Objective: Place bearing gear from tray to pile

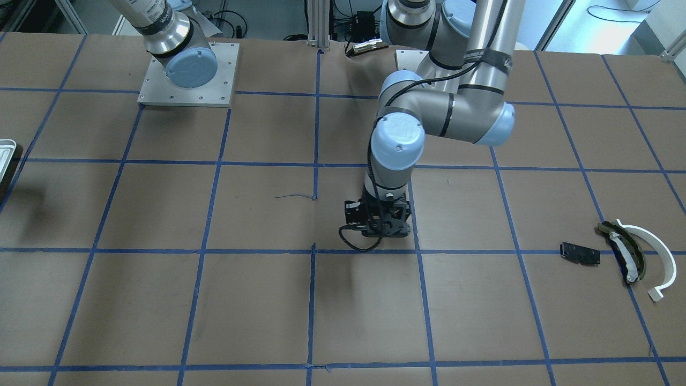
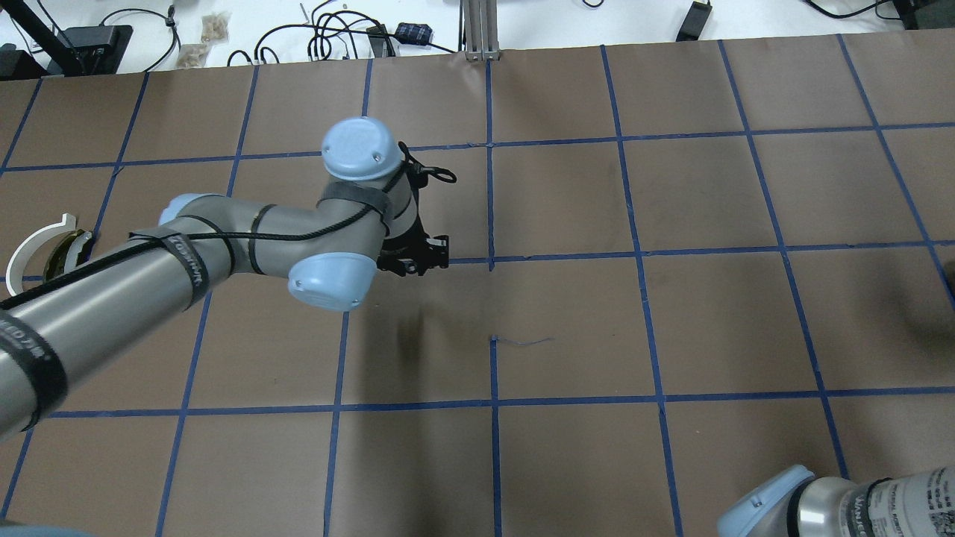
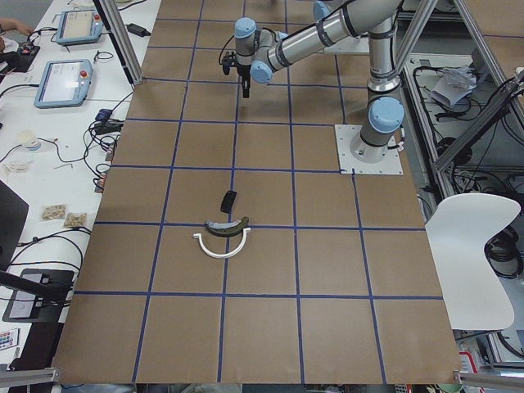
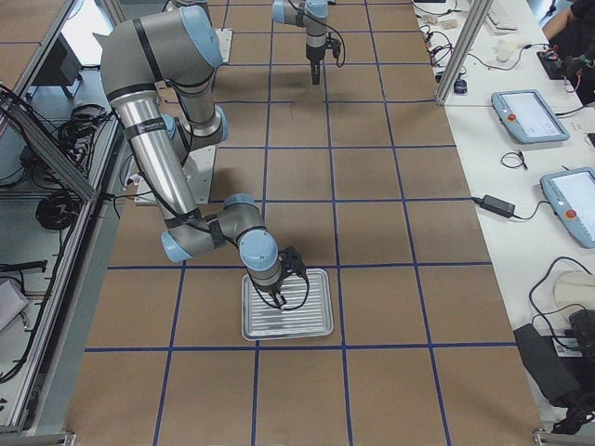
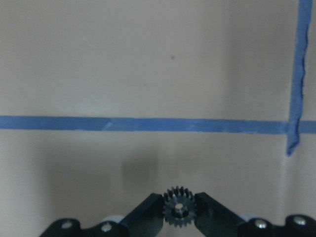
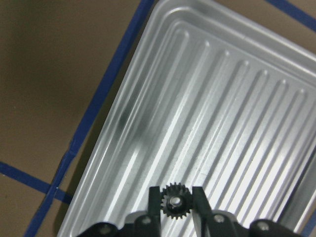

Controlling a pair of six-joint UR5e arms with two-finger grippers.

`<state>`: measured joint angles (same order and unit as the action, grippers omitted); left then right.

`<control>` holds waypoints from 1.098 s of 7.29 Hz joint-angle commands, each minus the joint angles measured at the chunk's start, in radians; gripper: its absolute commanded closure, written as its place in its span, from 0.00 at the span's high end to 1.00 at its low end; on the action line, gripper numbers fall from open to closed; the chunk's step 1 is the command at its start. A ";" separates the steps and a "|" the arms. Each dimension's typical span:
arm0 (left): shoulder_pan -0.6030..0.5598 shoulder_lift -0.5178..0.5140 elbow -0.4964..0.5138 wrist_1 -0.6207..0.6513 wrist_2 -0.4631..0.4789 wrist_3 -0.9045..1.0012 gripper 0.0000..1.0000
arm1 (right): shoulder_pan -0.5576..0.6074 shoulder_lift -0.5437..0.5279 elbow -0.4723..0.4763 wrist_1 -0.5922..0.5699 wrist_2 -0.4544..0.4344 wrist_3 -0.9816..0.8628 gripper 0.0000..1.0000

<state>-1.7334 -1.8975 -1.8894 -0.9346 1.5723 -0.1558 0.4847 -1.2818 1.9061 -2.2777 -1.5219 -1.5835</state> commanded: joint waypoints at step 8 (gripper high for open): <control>0.931 0.051 -0.086 -0.075 0.040 1.067 0.00 | 0.964 -0.256 -0.010 0.305 -0.080 1.230 0.13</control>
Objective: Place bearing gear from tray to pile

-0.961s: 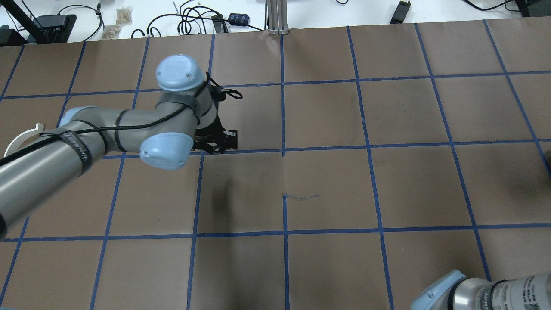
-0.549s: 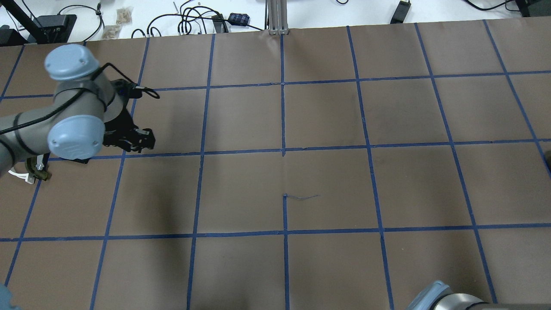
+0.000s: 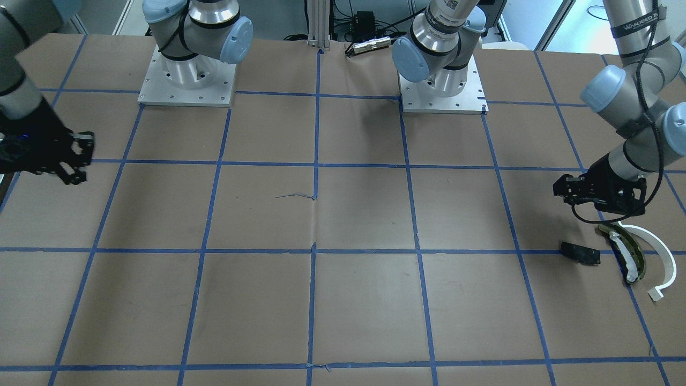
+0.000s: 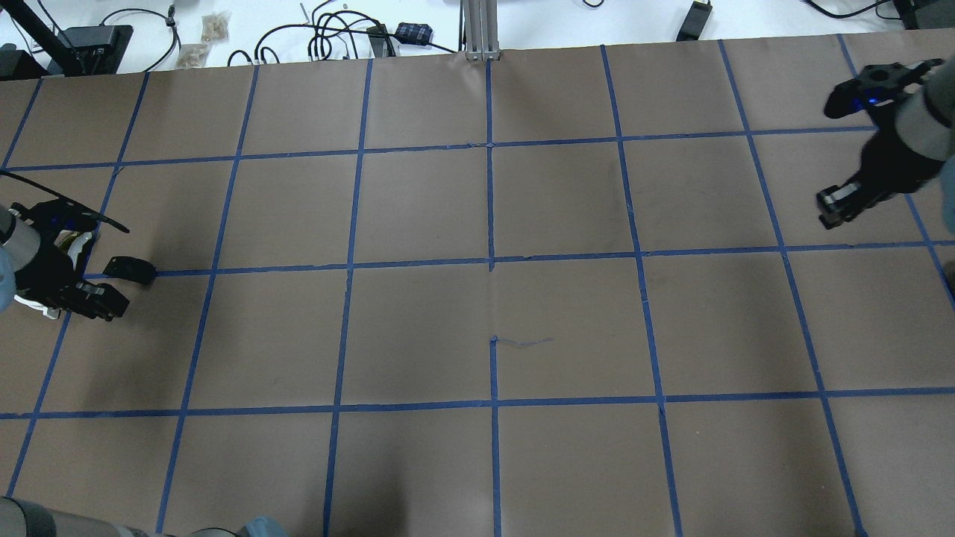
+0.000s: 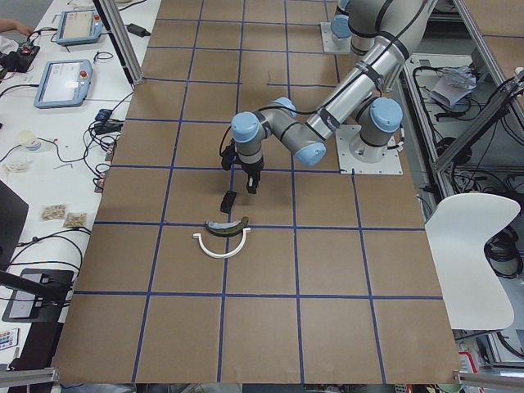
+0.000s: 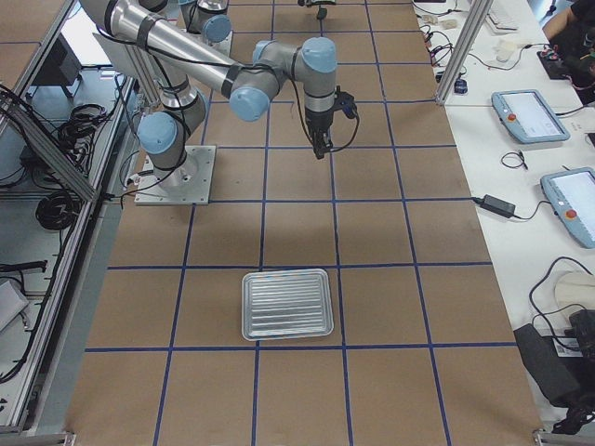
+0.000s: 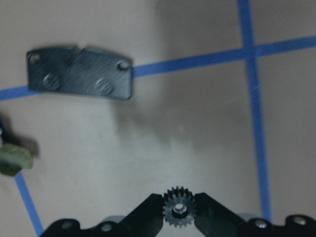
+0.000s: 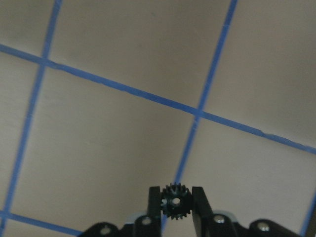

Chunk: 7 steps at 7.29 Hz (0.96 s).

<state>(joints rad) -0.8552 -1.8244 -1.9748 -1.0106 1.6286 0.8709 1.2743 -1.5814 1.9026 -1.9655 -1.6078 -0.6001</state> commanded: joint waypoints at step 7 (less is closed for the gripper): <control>0.045 -0.156 0.033 0.135 -0.112 0.023 0.94 | 0.678 0.509 -0.155 -0.391 0.092 0.979 0.77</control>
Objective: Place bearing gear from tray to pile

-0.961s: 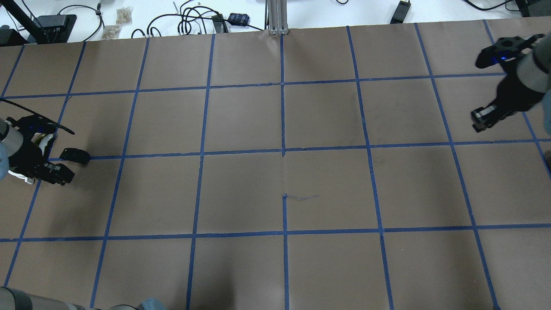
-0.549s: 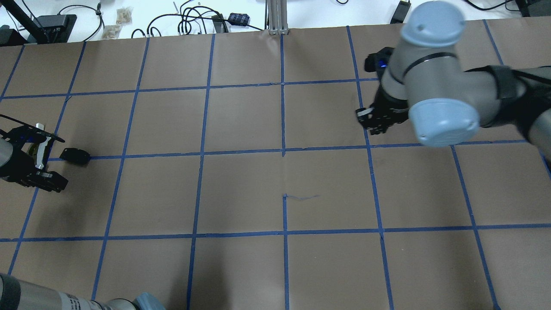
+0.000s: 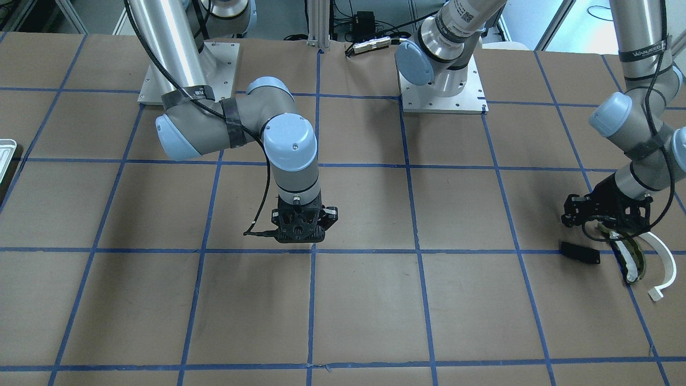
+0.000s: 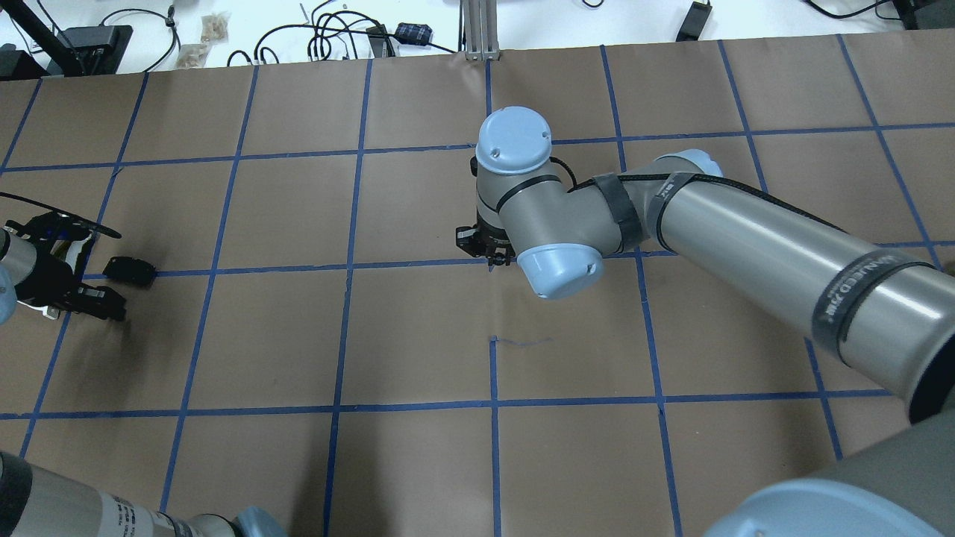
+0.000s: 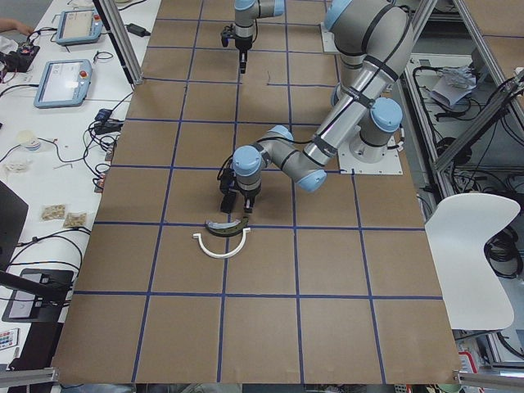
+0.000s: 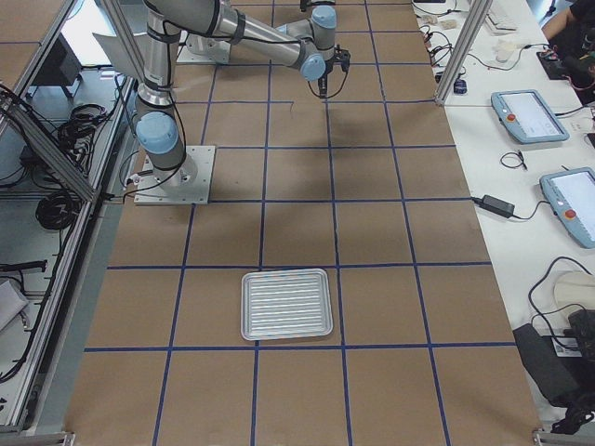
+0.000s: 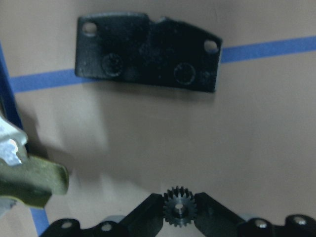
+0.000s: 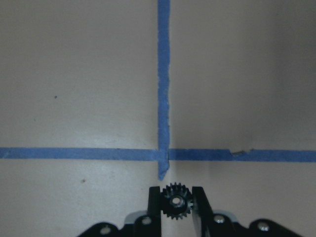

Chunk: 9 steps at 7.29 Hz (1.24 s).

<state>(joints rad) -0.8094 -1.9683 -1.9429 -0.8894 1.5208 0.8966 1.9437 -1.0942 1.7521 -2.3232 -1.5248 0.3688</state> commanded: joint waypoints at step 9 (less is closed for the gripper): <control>-0.864 0.137 0.117 -0.053 -0.119 -1.045 0.95 | -0.333 -0.446 -0.235 0.739 -0.081 -0.442 1.00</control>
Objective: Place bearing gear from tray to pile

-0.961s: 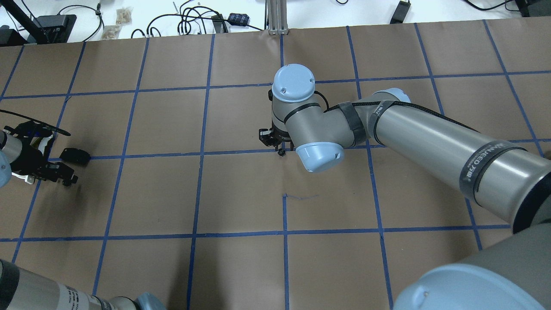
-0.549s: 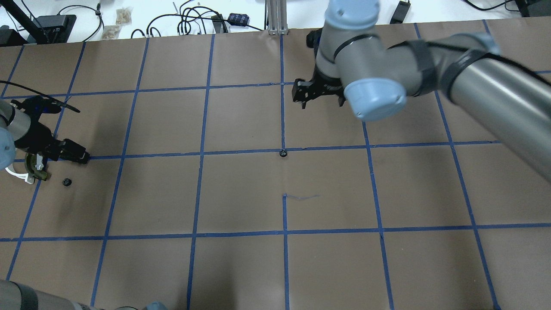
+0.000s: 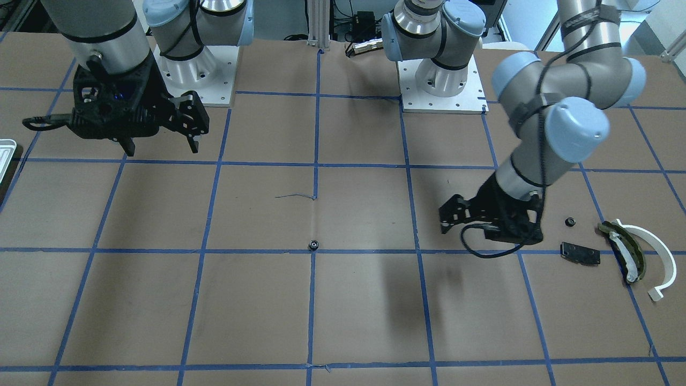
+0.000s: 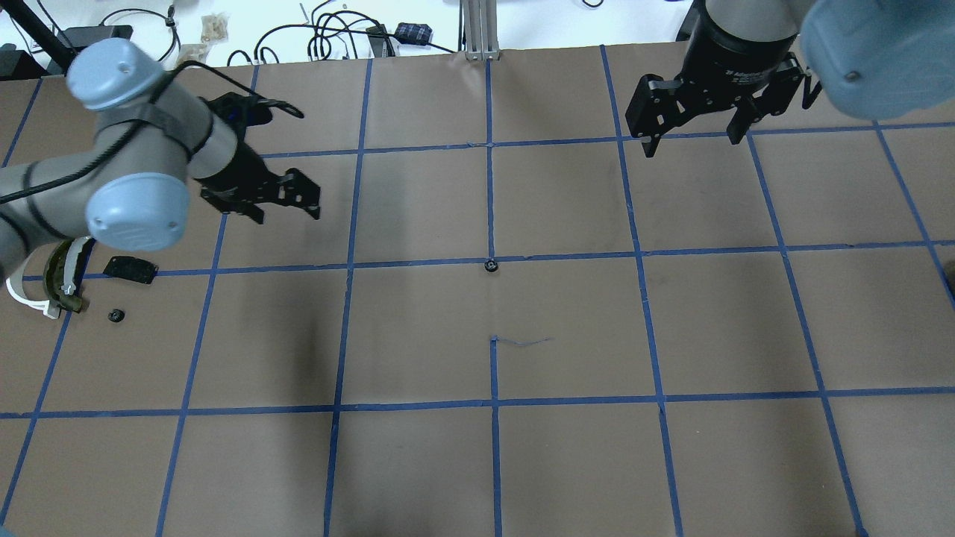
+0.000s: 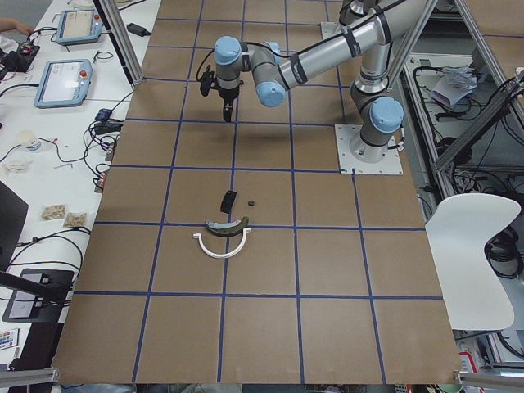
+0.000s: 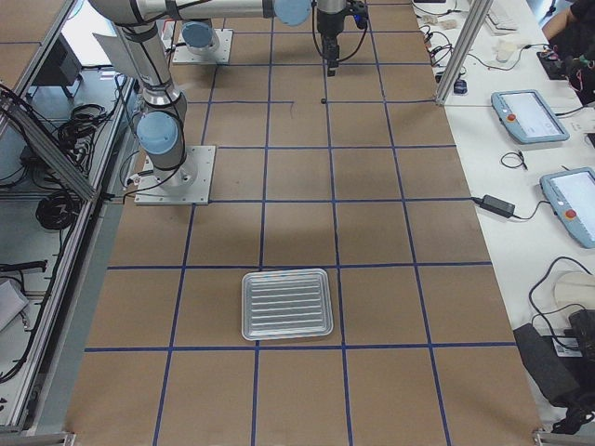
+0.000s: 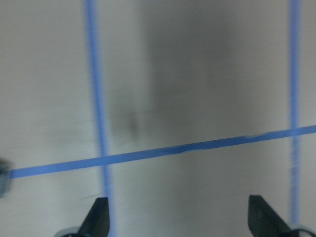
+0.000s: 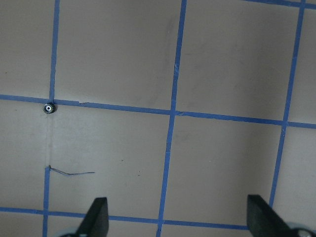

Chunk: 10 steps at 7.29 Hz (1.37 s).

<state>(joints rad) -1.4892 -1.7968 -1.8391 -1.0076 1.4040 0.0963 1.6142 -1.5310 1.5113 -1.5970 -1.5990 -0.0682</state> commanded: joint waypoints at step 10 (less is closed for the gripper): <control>-0.474 -0.372 0.139 0.204 0.150 -0.561 0.23 | -0.003 -0.009 0.000 -0.032 0.013 0.117 1.00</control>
<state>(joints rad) -1.9583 -2.1574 -1.7060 -0.7643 1.5506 -0.4597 1.6107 -1.5406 1.5113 -1.6282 -1.5853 0.0487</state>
